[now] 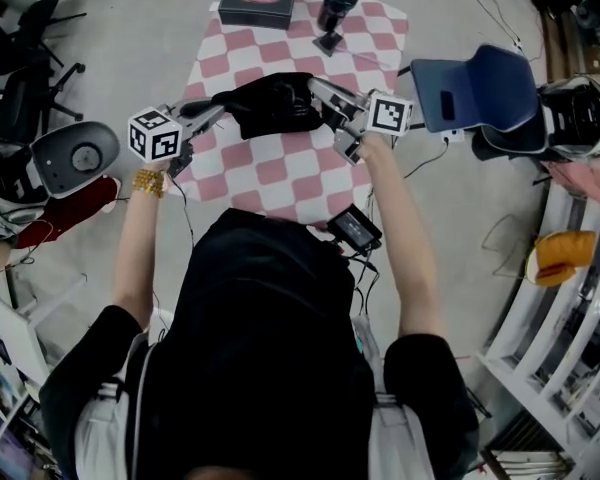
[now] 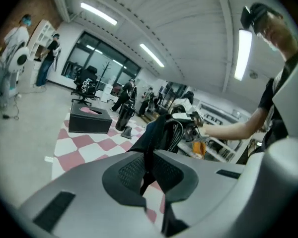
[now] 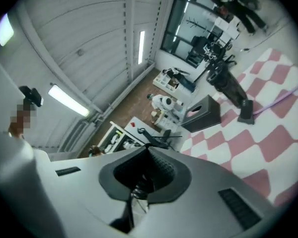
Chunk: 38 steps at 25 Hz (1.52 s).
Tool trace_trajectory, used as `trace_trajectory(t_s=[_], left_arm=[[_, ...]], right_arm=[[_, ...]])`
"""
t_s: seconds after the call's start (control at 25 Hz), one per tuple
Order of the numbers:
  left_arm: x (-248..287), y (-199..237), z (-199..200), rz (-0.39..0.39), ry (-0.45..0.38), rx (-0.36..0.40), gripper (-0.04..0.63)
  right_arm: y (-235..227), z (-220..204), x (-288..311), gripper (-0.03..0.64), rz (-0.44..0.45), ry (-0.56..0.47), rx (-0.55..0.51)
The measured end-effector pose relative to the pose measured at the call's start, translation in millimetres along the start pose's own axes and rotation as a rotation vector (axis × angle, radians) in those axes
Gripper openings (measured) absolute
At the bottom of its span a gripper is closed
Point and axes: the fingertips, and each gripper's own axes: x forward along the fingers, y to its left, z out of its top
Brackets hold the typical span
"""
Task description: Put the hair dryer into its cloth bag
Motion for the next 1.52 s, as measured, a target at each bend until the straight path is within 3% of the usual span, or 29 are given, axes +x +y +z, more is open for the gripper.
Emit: trace_trajectory(t_s=[0.04, 0.12, 0.24, 0.36, 0.44, 0.52, 0.64, 0.72, 0.8, 0.96, 1.16, 1.28, 1.4, 1.52], left_arm=[[2, 1, -2, 0.019, 0.021, 0.038, 0.031], [4, 2, -1, 0.021, 0.024, 0.051, 0.031], [4, 7, 7, -0.007, -0.03, -0.046, 0.031], [-1, 8, 13, -0.042, -0.07, -0.155, 0.031], [-5, 2, 19, -0.076, -0.095, -0.181, 0.031], [-8, -3, 34, -0.075, -0.14, -0.142, 0.031], [-13, -3, 62, -0.007, -0.231, -0.033, 0.031], [-11, -1, 68, 0.032, -0.222, 0.006, 0.031], [-7, -7, 69, 0.024, -0.189, 0.013, 0.031], [-11, -30, 86, -0.08, -0.266, -0.04, 0.029], [-3, -46, 95, -0.163, -0.312, -0.109, 0.028], [0, -47, 98, -0.186, -0.342, -0.16, 0.028], [-2, -45, 104, -0.181, -0.364, -0.209, 0.028], [-5, -44, 107, -0.178, -0.366, -0.218, 0.028]], right_arm=[[-15, -1, -4, 0.024, -0.091, 0.006, -0.019], [-42, -4, -12, 0.024, -0.28, 0.078, -0.158], [-56, -15, -15, 0.024, -0.399, 0.263, -0.392], [-25, -9, -14, 0.023, -0.267, 0.261, -0.297], [-4, -4, -16, 0.024, -0.193, 0.235, -0.259], [6, 2, -18, 0.023, -0.163, 0.218, -0.275], [25, 20, -14, 0.023, -0.113, 0.132, -0.285], [25, 24, -16, 0.023, -0.134, 0.089, -0.247], [20, 22, -21, 0.023, -0.182, 0.095, -0.262], [16, 29, -34, 0.024, -0.214, 0.043, -0.332], [-4, 28, -40, 0.025, -0.328, 0.019, -0.478], [-14, 28, -44, 0.027, -0.453, 0.029, -0.69], [15, 36, -53, 0.097, -0.63, -0.033, -1.135], [58, 10, -48, 0.095, -0.651, 0.006, -1.51]])
